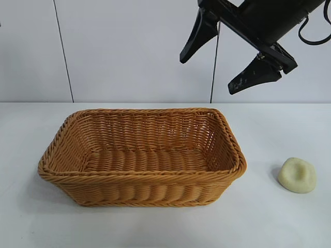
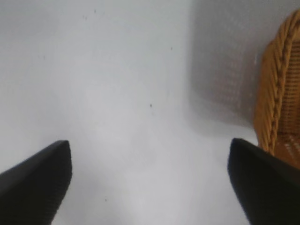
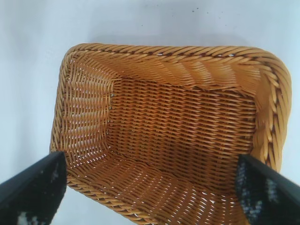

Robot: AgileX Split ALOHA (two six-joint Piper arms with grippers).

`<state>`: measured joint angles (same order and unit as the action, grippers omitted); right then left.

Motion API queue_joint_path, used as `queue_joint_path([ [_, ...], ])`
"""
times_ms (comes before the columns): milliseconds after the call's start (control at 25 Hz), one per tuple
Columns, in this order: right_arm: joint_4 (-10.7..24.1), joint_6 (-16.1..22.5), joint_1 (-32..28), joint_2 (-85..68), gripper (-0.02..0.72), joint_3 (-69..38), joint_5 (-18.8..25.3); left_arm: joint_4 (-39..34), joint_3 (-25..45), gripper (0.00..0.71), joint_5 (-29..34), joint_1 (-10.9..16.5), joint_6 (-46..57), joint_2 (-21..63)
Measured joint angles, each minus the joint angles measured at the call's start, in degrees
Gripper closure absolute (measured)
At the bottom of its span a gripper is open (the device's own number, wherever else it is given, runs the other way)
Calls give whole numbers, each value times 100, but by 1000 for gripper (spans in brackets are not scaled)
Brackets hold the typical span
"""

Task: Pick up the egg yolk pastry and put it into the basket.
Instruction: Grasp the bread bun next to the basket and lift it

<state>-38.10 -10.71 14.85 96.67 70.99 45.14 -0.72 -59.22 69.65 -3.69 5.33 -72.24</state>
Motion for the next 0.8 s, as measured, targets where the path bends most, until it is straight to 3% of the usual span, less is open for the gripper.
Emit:
queue_joint_path([
  [280, 0, 0, 0, 0, 8, 0, 0, 0, 1846, 63, -3, 0, 0, 2297],
  [440, 0, 0, 0, 0, 8, 0, 0, 0, 2803, 63, -427, 0, 0, 3656],
  [560, 0, 0, 0, 0, 8, 0, 0, 0, 2959, 63, -807, 0, 0, 4535],
  [800, 0, 0, 0, 0, 8, 0, 0, 0, 3034, 63, -840, 0, -33, 5748],
])
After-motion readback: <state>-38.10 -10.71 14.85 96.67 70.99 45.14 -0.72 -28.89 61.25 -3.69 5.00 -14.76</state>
